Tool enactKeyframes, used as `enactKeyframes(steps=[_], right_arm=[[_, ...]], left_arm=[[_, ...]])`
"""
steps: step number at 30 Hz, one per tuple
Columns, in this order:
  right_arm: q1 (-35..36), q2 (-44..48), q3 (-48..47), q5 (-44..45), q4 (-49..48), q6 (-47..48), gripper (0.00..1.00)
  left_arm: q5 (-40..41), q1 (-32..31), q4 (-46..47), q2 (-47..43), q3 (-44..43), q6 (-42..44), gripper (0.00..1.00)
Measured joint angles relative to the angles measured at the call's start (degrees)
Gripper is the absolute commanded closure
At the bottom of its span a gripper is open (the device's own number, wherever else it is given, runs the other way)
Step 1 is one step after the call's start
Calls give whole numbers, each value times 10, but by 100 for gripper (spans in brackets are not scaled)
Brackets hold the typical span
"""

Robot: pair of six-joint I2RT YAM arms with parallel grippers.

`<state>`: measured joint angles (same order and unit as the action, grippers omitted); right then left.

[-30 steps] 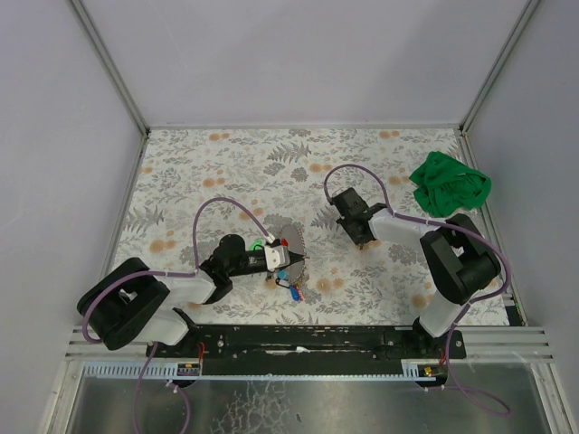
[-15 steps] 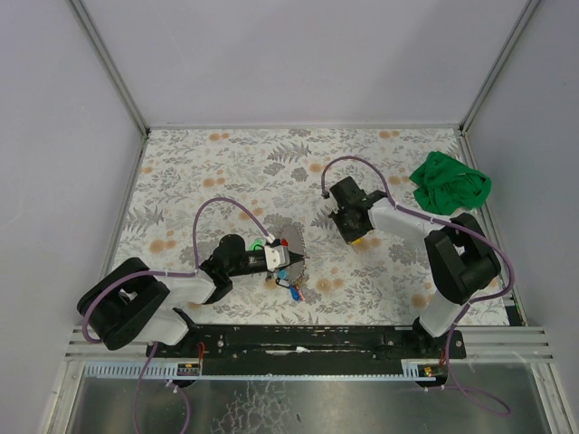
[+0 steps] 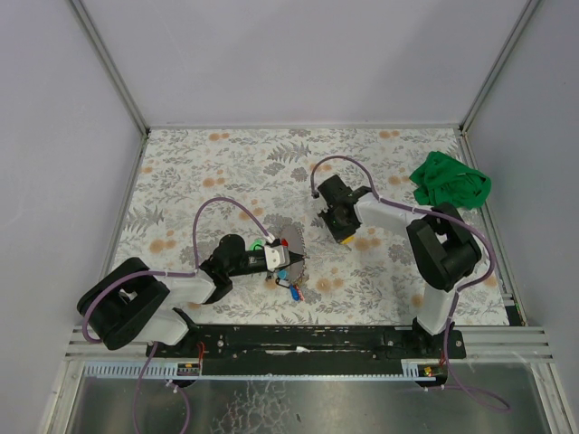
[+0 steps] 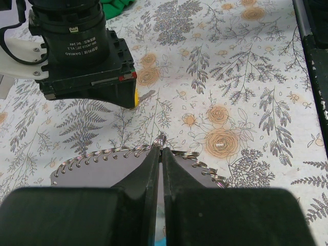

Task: Put the keys on the keyring

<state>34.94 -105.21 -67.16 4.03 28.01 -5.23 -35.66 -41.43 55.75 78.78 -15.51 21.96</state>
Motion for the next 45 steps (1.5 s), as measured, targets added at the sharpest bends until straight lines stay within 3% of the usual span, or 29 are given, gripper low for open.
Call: enactKeyframes(steps=[7,10,17,28,35,45], right_arm=[[10,8,1,10,-2,-4,73],[14,46,26,11,-21,-4,71],[16,176,146,8,-148,5,71],[25,221,320,4,-358,12,76],[29,221,329,30,-412,16,75],[29,181,314,44,-412,16,76]], left_arm=[[0,0,0,0,0,0,100],[0,0,0,0,0,0,100],[0,0,0,0,0,0,100],[0,0,0,0,0,0,100],[0,0,0,0,0,0,100],[0,0,0,0,0,0,100]])
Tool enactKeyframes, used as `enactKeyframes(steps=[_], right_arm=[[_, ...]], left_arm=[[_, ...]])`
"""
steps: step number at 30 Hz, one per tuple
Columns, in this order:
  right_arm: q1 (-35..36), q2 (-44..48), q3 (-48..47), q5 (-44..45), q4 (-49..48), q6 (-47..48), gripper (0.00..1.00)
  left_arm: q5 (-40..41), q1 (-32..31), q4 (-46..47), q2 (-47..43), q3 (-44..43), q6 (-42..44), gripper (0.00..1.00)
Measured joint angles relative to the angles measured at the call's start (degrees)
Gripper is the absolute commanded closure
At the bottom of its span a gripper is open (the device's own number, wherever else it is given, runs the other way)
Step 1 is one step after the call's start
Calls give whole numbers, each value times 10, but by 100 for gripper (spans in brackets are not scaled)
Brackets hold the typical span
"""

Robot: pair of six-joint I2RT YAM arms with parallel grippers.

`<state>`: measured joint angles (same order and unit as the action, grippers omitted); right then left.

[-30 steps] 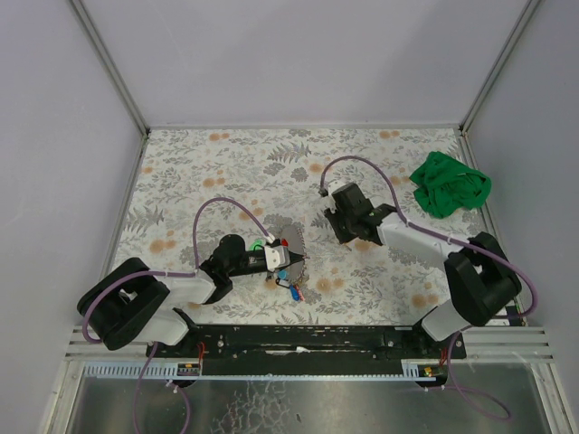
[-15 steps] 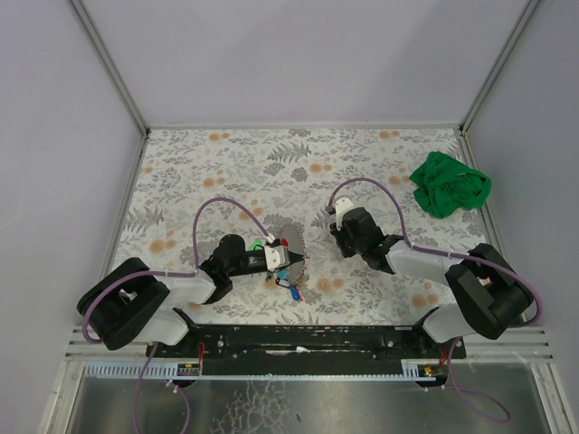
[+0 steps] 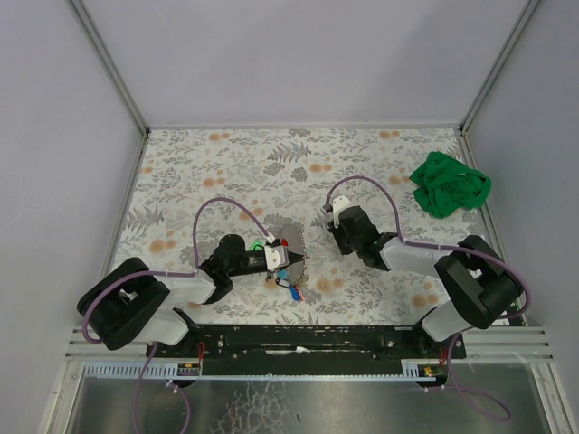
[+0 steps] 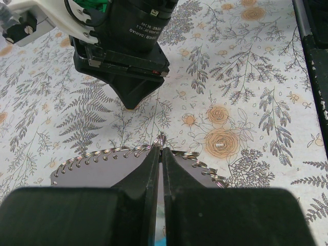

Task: Put the keys on the keyring

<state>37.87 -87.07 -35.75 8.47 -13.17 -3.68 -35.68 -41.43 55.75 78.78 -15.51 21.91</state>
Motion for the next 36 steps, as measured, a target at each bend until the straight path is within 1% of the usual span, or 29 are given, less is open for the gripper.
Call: enactKeyframes(steps=[9,12,16,17,22,31,36], right_arm=[[0,-15,-8,1,0,2,82],[0,-22,-10,9,-1,5,88],[0,-24,-12,14,-1,8,99],[0,-24,-12,14,-1,9,100],[0,-18,-12,6,5,19,100],[1,76,-15,-101,61,101,100],[3,128,-16,-180,96,166,100]], left_arm=[[0,0,0,0,0,0,100],[0,0,0,0,0,0,100],[-3,0,0,0,0,0,100],[-3,0,0,0,0,0,100],[-4,0,0,0,0,0,100],[-13,0,0,0,0,0,100],[-14,0,0,0,0,0,100]])
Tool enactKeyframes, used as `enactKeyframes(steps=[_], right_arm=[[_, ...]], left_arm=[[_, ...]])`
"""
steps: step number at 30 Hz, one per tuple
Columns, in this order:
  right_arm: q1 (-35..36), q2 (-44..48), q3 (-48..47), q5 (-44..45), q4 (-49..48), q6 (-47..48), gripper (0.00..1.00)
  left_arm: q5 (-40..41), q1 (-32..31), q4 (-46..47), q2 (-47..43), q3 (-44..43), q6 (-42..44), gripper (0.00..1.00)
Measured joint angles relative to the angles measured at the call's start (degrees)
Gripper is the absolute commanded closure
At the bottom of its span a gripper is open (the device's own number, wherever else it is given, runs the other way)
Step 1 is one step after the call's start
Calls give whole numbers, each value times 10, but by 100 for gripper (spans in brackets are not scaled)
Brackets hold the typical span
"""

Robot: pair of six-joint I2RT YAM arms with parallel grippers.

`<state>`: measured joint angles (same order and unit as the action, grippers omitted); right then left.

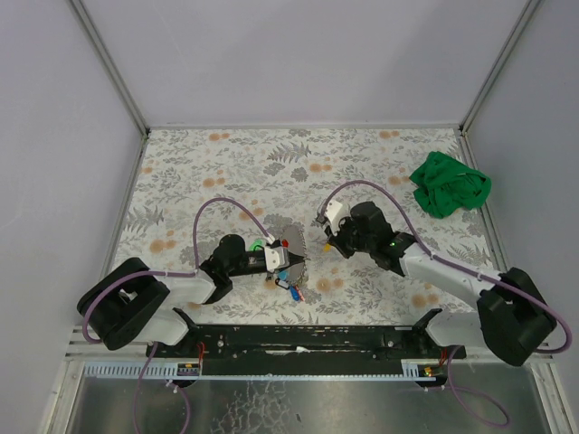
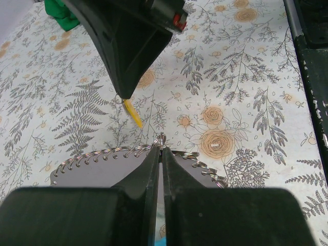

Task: Put the keys on the keyring

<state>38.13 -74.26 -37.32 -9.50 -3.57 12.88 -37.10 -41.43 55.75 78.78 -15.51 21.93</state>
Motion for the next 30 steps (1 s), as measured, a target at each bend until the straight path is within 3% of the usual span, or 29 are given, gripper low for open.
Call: enactKeyframes(steps=[11,30], right_arm=[[26,96,43,-143,7,123,100],[68,112,54,-162,3,193,100]], left_arm=[[-1,0,0,0,0,-2,100],[-25,3,0,0,0,-5,100]])
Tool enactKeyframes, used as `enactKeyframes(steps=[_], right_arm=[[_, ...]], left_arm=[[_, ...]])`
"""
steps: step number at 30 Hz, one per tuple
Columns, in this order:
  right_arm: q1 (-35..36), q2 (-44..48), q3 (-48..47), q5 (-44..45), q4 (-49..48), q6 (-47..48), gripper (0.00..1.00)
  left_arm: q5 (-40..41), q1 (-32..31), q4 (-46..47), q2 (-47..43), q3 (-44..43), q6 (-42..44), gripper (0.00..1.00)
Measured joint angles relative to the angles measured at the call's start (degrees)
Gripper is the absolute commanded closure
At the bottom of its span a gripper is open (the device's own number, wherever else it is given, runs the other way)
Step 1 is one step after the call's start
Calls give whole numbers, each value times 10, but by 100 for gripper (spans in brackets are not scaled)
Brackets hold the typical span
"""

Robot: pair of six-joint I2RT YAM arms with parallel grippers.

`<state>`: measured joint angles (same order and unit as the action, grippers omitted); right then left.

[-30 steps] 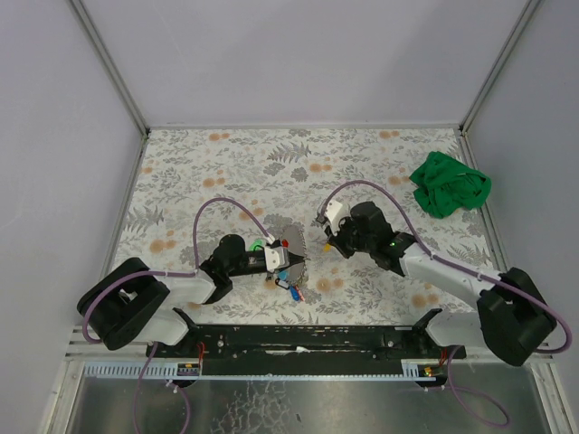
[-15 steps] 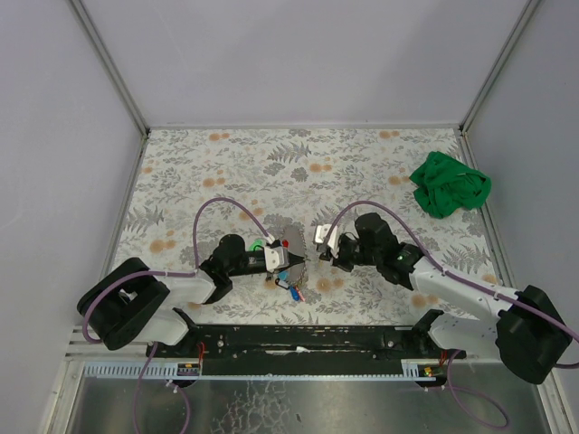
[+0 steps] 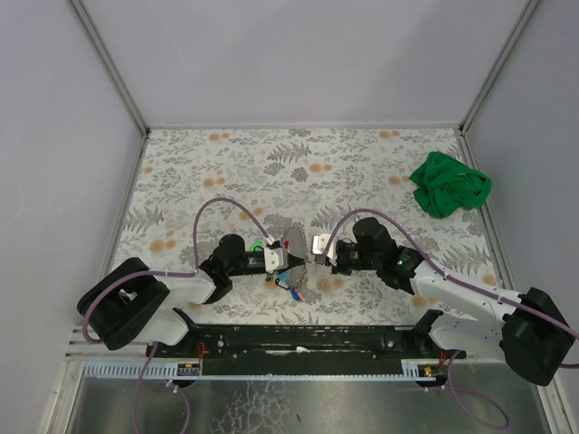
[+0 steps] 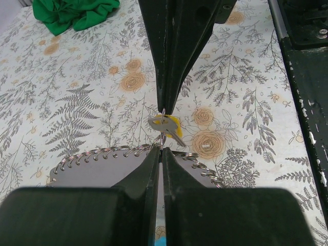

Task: Put the keys on the keyring

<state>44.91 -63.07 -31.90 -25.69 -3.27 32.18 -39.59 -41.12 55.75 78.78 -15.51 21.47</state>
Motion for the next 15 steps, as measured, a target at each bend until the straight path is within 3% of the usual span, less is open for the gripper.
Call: enactKeyframes(steps=[15], right_arm=[[9,-3,0,-10,5,20,100]], left_arm=[[-16,0,0,0,0,0,100]])
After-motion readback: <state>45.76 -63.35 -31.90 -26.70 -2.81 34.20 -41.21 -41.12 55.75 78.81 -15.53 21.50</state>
